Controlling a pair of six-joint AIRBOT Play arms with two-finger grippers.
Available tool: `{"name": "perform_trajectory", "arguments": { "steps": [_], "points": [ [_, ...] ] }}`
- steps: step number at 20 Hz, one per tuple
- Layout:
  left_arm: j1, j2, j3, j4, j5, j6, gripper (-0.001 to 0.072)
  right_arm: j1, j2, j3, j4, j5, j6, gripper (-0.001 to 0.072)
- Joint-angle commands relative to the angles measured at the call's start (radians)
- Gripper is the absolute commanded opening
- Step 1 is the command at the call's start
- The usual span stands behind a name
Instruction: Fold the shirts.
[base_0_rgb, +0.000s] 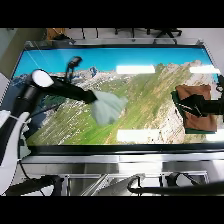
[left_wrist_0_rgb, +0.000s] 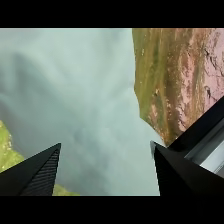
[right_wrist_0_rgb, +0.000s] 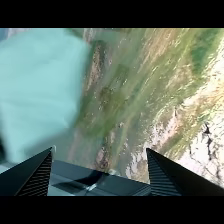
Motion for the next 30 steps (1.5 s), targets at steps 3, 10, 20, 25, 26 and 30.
{"name": "perform_trajectory", "arguments": {
  "steps": [3,10,20,25,26,30],
  "points": [
    [0.040,-0.051,0.067,-0.001,-0.087,-0.070,0.0632,0.130,-0.004,-0.045,0.008,-0.047,-0.001,0.0643],
    [0.236,-0.049,-0.318,-0.113,-0.156,-0.033,0.0632,0.566,-0.164,-0.116,0.006,-0.409,-0.042,0.0643],
    [0.022,-0.050,-0.566,-0.399,0.276,0.124,0.0593,0.692,-0.593,0.079,0.082,-0.620,-0.158,0.0641],
    [0.046,-0.050,-0.496,-0.393,0.291,0.145,0.0029,0.692,-0.645,0.147,0.233,-0.618,-0.277,0.0314],
    [0.064,-0.050,-0.484,-0.393,0.279,0.150,0.0011,0.692,-0.645,0.147,0.266,-0.609,-0.304,0.0234],
    [0.122,-0.049,-0.446,-0.393,0.210,0.152,0.0009,0.691,-0.614,0.148,0.280,-0.544,-0.333,0.0020]
  ]
}}
